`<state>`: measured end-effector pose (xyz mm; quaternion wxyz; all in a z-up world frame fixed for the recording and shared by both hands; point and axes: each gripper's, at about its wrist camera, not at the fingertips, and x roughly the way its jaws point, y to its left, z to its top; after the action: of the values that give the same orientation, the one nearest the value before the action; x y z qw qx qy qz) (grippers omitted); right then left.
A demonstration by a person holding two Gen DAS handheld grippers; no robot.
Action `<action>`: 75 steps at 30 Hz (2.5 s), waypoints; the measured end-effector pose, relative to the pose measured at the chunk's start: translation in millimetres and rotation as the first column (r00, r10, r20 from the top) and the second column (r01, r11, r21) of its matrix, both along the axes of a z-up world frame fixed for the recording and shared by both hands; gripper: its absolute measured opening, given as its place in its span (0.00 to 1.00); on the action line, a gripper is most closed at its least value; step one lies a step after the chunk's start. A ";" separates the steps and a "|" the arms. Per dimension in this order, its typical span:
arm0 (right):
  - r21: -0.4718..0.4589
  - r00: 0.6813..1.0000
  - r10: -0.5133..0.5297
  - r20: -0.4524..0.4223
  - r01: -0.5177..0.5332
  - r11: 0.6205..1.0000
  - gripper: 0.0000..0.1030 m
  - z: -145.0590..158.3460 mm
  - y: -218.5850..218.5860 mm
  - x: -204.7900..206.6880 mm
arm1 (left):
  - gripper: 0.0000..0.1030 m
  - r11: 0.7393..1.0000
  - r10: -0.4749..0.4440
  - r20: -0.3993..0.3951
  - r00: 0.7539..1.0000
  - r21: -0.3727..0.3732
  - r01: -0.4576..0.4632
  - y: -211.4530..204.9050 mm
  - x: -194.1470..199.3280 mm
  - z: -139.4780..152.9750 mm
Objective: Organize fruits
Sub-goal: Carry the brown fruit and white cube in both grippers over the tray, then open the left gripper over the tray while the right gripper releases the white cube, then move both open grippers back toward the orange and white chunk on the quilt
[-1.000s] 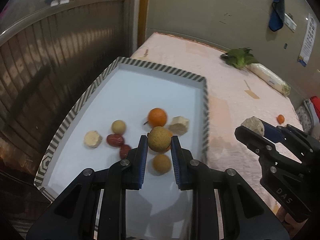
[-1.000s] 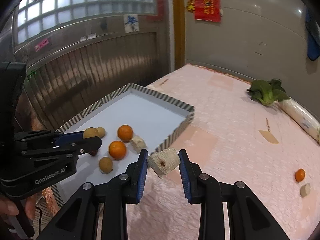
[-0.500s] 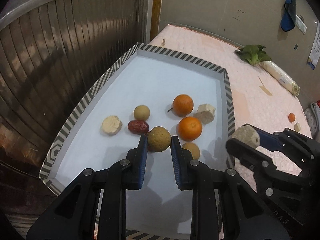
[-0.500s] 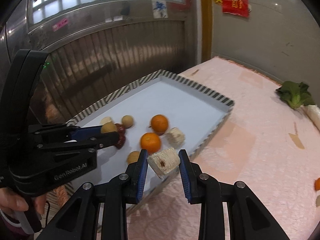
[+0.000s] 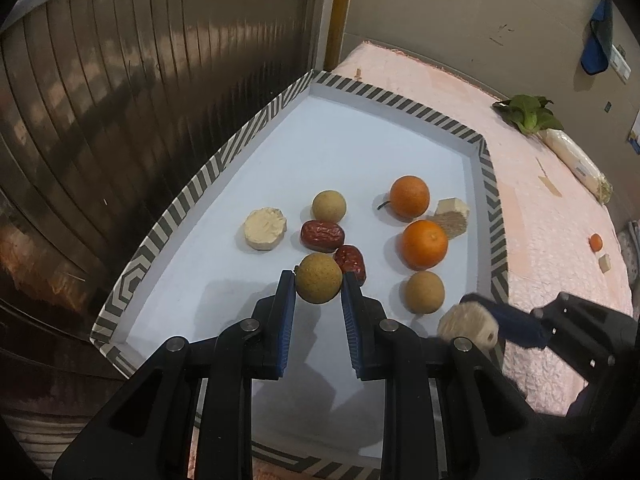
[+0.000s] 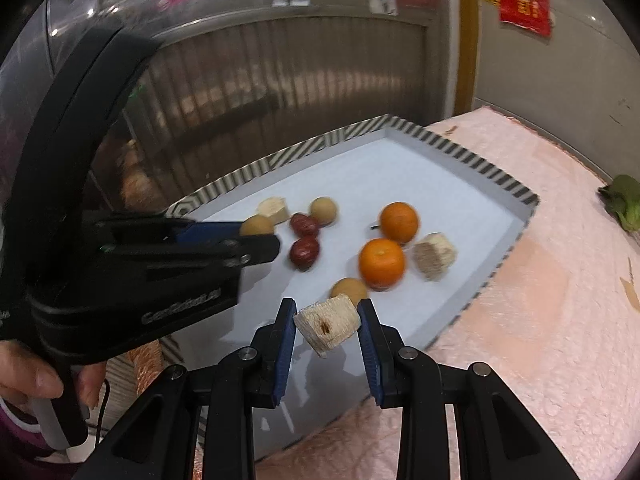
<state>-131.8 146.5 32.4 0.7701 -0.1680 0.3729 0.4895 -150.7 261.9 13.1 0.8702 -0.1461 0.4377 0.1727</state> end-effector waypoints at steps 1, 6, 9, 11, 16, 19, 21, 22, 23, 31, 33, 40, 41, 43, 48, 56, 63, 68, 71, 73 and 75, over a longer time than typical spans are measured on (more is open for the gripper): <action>-0.006 1.000 0.008 0.003 -0.008 1.000 0.29 -1.5 1.4 -2.1 | 0.22 1.000 0.001 -0.001 1.000 -0.003 -0.001 0.4 0.5 -1.2; -0.024 1.000 0.021 -0.008 -0.021 0.999 0.29 -9.0 5.3 -6.2 | 0.22 1.000 0.001 -0.007 1.000 -0.013 -0.002 1.0 2.5 -5.8; -0.026 1.000 0.030 -0.006 -0.030 0.999 0.29 -11.0 7.9 -9.2 | 0.22 1.000 0.003 -0.015 1.000 -0.017 -0.003 1.9 4.8 -8.5; -0.030 0.999 0.036 -0.007 -0.036 0.999 0.29 -12.8 9.4 -9.5 | 0.22 1.000 0.006 -0.017 1.000 -0.018 -0.006 1.9 6.0 -9.5; -0.045 0.998 0.054 -0.010 -0.054 0.997 0.29 -18.3 16.4 -11.4 | 0.22 0.999 0.018 -0.027 0.999 -0.031 -0.019 5.4 7.6 -12.7; -0.055 0.998 0.063 -0.005 -0.063 0.996 0.29 -22.1 19.0 -11.9 | 0.22 0.999 0.026 -0.028 0.999 -0.028 -0.027 5.9 7.6 -13.9; -0.054 0.998 0.064 -0.004 -0.064 0.996 0.29 -22.8 19.7 -11.7 | 0.22 0.999 0.028 -0.029 0.999 -0.037 -0.029 5.7 8.0 -14.6; -0.054 0.998 0.066 -0.007 -0.066 0.996 0.29 -23.2 20.1 -11.6 | 0.22 0.999 0.029 -0.030 0.999 -0.039 -0.030 5.8 8.1 -15.0; -0.056 0.998 0.067 -0.007 -0.067 0.996 0.29 -23.6 20.9 -11.7 | 0.22 0.999 0.030 -0.033 0.999 -0.039 -0.031 6.0 8.3 -15.3; -0.045 0.998 0.064 -0.015 -0.064 0.997 0.38 -22.8 20.3 -12.9 | 0.59 0.998 0.035 -0.010 0.999 -0.055 -0.036 6.2 6.6 -9.9; -0.038 0.998 0.059 -0.017 -0.060 0.997 0.39 -21.8 18.6 -11.7 | 0.59 0.999 0.037 -0.005 0.999 -0.030 -0.037 4.2 5.2 -6.2; -0.006 1.000 0.024 -0.004 -0.024 1.000 0.39 -11.1 5.9 -6.4 | 0.59 0.999 0.048 0.014 0.999 -0.006 -0.048 0.4 2.2 2.5; -0.003 1.000 0.010 0.006 -0.010 1.000 0.39 -8.4 2.3 -5.1 | 0.59 0.999 0.048 0.020 0.999 -0.002 -0.048 -1.0 2.2 4.3; 0.009 1.000 -0.013 0.015 0.013 1.000 0.39 -3.4 -5.4 -2.1 | 0.59 0.999 0.045 0.033 0.998 0.008 -0.045 -4.7 2.7 9.3; 0.047 0.998 -0.069 0.013 0.068 0.997 0.39 6.8 -27.6 8.2 | 0.59 0.999 0.025 0.065 0.998 0.027 -0.027 -18.3 8.9 23.3; 0.084 0.980 -0.195 0.025 0.193 0.978 0.41 16.6 -76.2 30.2 | 0.65 0.997 -0.070 0.100 0.993 0.053 0.065 -63.4 33.6 40.6; 0.062 0.939 -0.343 0.024 0.341 0.938 0.41 10.7 -140.1 58.8 | 0.65 0.976 -0.218 0.086 0.972 0.044 0.215 -129.4 65.5 40.6; 0.044 0.889 -0.456 0.029 0.455 0.890 0.41 8.6 -195.0 76.7 | 0.65 0.950 -0.311 0.063 0.948 0.046 0.309 -178.8 88.5 34.3; 0.039 0.865 -0.500 0.035 0.499 0.866 0.41 12.2 -223.2 81.8 | 0.65 0.933 -0.359 0.052 0.932 0.027 0.358 -206.3 101.9 30.0; 0.035 0.846 -0.533 0.033 0.532 0.846 0.42 13.2 -240.7 87.5 | 0.65 0.923 -0.385 0.046 0.922 0.028 0.384 -222.4 107.8 28.7; 0.031 0.826 -0.563 0.035 0.562 0.827 0.42 12.8 -261.1 92.2 | 0.65 0.912 -0.410 0.040 0.911 0.023 0.410 -236.5 113.2 27.4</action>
<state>-39.6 -114.6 45.2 0.8894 -0.0535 0.3845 0.2412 -37.5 25.4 40.5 0.8974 -0.0487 0.4382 -0.0137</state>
